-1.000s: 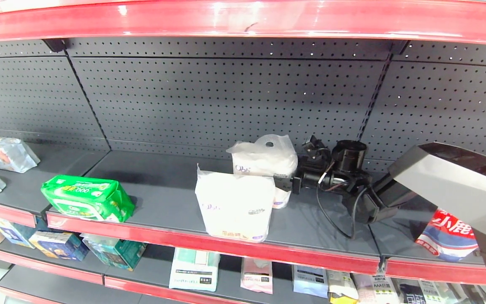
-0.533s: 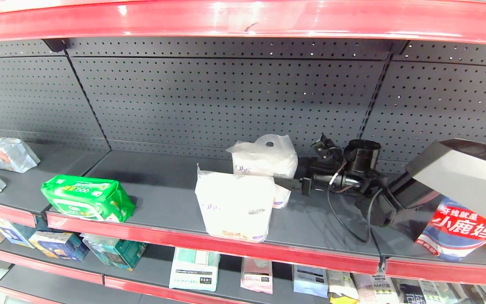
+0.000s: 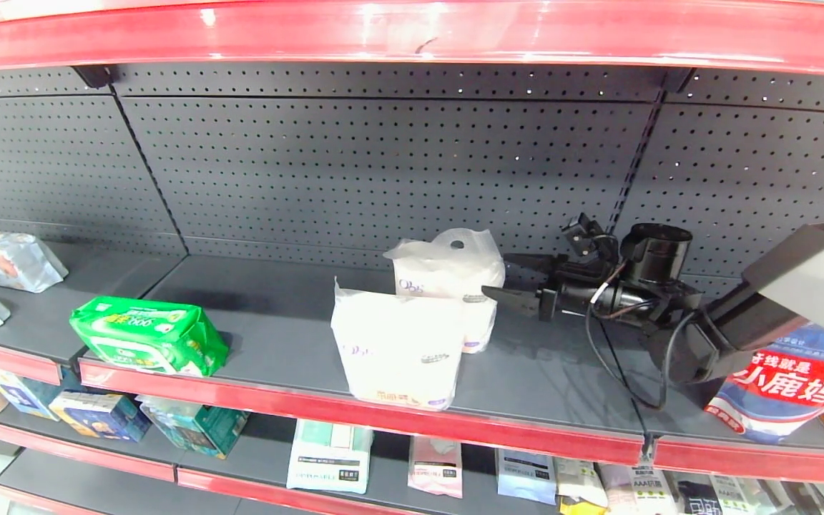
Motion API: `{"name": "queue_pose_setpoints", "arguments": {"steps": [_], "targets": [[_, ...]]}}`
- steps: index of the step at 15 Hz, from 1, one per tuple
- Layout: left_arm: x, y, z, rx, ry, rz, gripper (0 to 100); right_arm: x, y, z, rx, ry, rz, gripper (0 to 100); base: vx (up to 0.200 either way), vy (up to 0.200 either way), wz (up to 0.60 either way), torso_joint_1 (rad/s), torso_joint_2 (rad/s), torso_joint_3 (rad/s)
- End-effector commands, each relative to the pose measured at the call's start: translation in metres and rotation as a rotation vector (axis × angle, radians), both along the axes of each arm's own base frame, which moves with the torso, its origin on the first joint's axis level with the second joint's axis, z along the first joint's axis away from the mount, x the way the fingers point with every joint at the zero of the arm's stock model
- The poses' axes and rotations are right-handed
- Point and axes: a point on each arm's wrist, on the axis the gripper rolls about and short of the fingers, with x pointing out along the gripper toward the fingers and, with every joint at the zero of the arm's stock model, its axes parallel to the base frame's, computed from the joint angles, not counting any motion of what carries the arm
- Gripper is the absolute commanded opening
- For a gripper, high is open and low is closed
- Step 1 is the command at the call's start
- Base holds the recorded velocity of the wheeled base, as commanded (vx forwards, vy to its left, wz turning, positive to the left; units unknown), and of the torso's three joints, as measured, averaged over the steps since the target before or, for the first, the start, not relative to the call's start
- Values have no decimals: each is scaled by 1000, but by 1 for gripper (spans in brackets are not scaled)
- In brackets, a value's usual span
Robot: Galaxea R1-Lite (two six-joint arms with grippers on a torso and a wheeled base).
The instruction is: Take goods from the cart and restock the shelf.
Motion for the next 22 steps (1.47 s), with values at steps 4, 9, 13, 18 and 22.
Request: {"name": "queue_pose_setpoints", "arguments": {"steps": [4,9,13,18,22], "targets": [[0,0,0,-1,1,1,100,-19,-12,21,3,-20,-34,100,0,0,0,0,0,0],[0,0,0,-1,-1,1,100,-29,-16,37,-1,-24,-93,100,0,0,0,0,0,0],[0,0,0,-1,1,1,100,-36,-27,59,-10,-34,-259,100,0,0,0,0,0,0],[0,0,0,-1,-1,1,100,-60,-47,80,-3,-66,-480,100,0,0,0,0,0,0],[0,0,0,-1,-1,1,100,-101,-66,95,35,-51,-712,100,0,0,0,0,0,0]]}}
